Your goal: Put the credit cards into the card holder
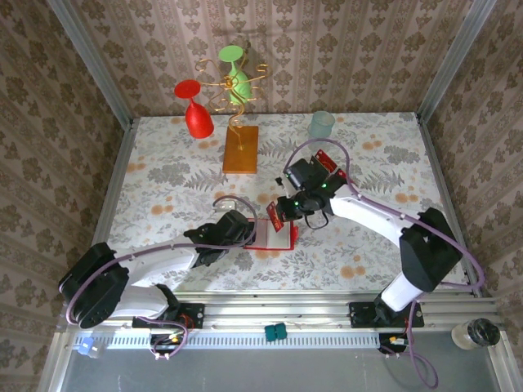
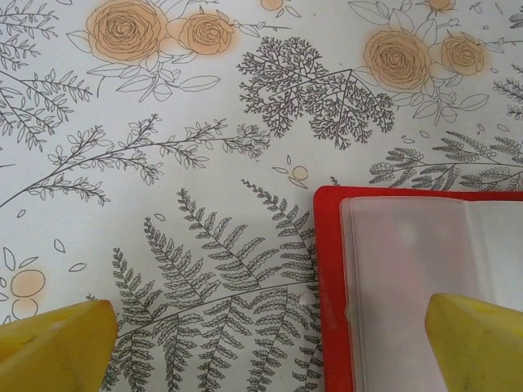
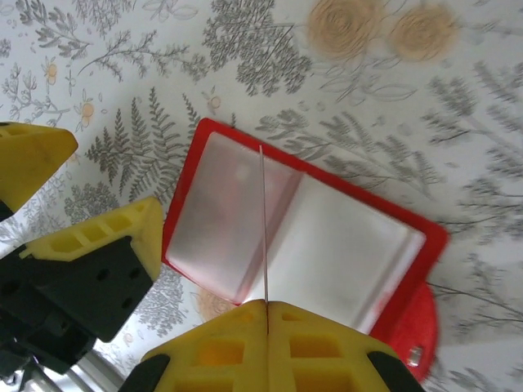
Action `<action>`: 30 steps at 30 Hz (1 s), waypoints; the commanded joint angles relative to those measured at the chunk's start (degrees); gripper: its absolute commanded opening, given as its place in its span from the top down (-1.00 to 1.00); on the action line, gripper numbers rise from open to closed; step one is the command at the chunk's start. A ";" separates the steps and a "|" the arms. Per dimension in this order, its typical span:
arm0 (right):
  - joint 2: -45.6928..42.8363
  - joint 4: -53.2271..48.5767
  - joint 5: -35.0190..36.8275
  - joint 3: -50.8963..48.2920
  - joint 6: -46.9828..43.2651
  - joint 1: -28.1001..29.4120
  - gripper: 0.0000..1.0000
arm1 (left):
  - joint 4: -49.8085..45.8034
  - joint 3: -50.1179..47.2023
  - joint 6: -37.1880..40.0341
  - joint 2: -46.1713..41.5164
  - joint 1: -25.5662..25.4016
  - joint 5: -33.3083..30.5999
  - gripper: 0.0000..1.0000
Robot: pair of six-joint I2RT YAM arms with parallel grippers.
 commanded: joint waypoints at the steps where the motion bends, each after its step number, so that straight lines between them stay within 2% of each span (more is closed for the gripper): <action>1: 2.01 4.55 -2.91 -0.95 3.87 0.66 1.00 | -1.74 -1.15 0.18 -0.90 0.58 -1.10 -0.96; 30: 11.24 8.54 -4.93 -1.46 4.98 1.75 1.00 | 0.43 -1.69 0.96 1.15 1.02 1.00 -0.96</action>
